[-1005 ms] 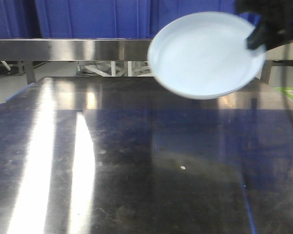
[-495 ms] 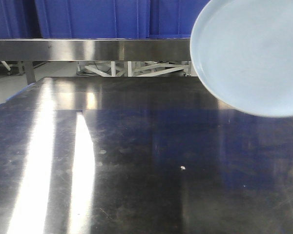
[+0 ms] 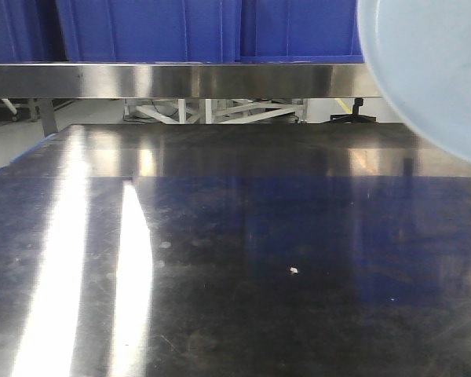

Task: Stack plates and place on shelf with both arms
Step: 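Hold the plate stack raised in the right gripper and turn away from table, then drive the base across the floor to the shelf of blue bins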

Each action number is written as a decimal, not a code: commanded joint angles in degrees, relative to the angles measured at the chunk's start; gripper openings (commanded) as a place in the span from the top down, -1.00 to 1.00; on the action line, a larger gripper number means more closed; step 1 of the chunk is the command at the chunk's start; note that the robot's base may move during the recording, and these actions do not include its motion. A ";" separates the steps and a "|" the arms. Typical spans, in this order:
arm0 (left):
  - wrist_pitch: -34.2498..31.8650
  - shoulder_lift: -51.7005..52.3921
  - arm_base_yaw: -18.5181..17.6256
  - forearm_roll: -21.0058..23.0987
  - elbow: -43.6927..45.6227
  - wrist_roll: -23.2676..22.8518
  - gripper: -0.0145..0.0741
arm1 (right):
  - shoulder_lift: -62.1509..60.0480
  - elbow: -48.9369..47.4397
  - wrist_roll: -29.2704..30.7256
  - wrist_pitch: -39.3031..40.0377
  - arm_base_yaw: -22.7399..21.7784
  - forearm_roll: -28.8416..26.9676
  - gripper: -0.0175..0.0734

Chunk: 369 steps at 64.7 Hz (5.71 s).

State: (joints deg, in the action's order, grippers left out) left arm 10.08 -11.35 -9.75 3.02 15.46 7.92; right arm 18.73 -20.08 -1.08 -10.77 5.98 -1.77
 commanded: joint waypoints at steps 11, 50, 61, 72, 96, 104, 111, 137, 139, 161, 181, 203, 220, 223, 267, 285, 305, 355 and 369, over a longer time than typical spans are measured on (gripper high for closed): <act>-5.27 -0.59 0.05 0.64 1.77 -0.25 0.49 | -1.31 -1.69 -0.08 3.60 -0.28 0.11 0.50; -5.27 -0.59 0.05 0.64 1.77 -0.25 0.49 | -1.31 -1.69 -0.08 3.66 -0.28 0.11 0.50; -5.27 -0.59 -0.05 0.64 1.77 -0.25 0.49 | -1.31 -1.69 -0.08 3.66 -0.28 0.11 0.50; -5.27 -0.59 -0.05 0.64 1.77 -0.25 0.49 | -1.31 -1.69 -0.08 3.65 -0.28 0.11 0.50; -5.27 -0.59 -0.05 0.64 1.77 -0.25 0.49 | -1.31 -1.69 -0.08 3.65 -0.28 0.11 0.50; -5.27 -0.59 -0.05 0.64 1.77 -0.25 0.49 | -1.31 -1.69 -0.08 3.65 -0.28 0.11 0.50; -5.27 -0.59 -0.05 0.64 1.77 -0.25 0.49 | -1.31 -1.69 -0.08 3.65 -0.28 0.11 0.50; -5.27 -0.59 -0.05 0.64 1.77 -0.25 0.49 | -1.31 -1.69 -0.08 3.65 -0.28 0.11 0.50; -5.27 -0.59 -0.05 0.64 1.77 -0.25 0.49 | -1.31 -1.69 -0.08 3.65 -0.28 0.11 0.50; -5.27 -0.59 -0.05 0.64 1.77 -0.25 0.49 | -1.31 -1.69 -0.08 3.65 -0.28 0.11 0.50; -5.27 -0.59 -0.05 0.64 1.77 -0.25 0.49 | -1.31 -1.69 -0.08 3.71 -0.28 0.11 0.50; -5.27 -0.59 -0.05 0.64 1.77 -0.25 0.49 | -1.31 -1.69 -0.08 3.71 -0.28 0.11 0.50; -5.27 -0.59 -0.05 0.64 1.77 -0.25 0.49 | -1.31 -1.69 -0.08 3.71 -0.28 0.11 0.50; -5.27 -0.59 -0.05 0.64 1.77 -0.25 0.49 | -1.31 -1.69 -0.08 3.71 -0.28 0.11 0.50; -5.27 -0.59 -0.05 0.64 1.77 -0.25 0.49 | -1.31 -1.69 -0.08 3.71 -0.28 0.11 0.50; -5.27 -0.59 -0.05 0.64 1.77 -0.25 0.49 | -1.31 -1.69 -0.08 3.71 -0.28 0.11 0.50; -5.27 -0.59 -0.05 0.64 1.77 -0.25 0.49 | -1.31 -1.69 -0.08 3.71 -0.28 0.11 0.50; -5.27 -0.59 -0.05 0.64 1.77 -0.25 0.49 | -1.31 -1.69 -0.08 3.71 -0.28 0.11 0.50; -5.27 -0.59 -0.05 0.64 1.77 -0.25 0.49 | -1.31 -1.69 -0.08 3.71 -0.28 0.11 0.50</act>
State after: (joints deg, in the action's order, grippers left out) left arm 10.08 -11.35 -9.75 3.02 15.46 7.92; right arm 17.01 -20.08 -1.08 -12.84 5.98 -1.77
